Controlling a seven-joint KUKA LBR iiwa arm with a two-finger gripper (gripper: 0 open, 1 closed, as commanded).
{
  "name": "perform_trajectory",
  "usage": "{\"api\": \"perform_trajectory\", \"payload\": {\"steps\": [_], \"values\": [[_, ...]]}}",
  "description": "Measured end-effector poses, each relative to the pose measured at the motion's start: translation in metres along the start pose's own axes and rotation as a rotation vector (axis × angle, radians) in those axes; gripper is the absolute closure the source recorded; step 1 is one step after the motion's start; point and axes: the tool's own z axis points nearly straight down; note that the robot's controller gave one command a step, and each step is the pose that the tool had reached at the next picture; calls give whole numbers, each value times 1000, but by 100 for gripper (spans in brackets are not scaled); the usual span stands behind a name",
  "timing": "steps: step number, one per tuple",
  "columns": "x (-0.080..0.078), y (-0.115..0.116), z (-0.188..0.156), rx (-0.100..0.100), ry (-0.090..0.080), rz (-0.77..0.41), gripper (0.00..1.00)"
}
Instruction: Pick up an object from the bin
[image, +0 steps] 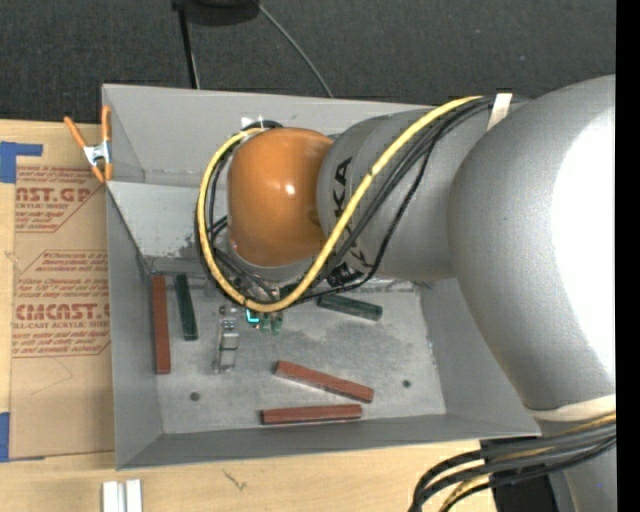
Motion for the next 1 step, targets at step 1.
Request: {"api": "perform_trajectory", "payload": {"steps": [1], "values": [[-2, -1, -4, -1, -7, 1, 0]]}}
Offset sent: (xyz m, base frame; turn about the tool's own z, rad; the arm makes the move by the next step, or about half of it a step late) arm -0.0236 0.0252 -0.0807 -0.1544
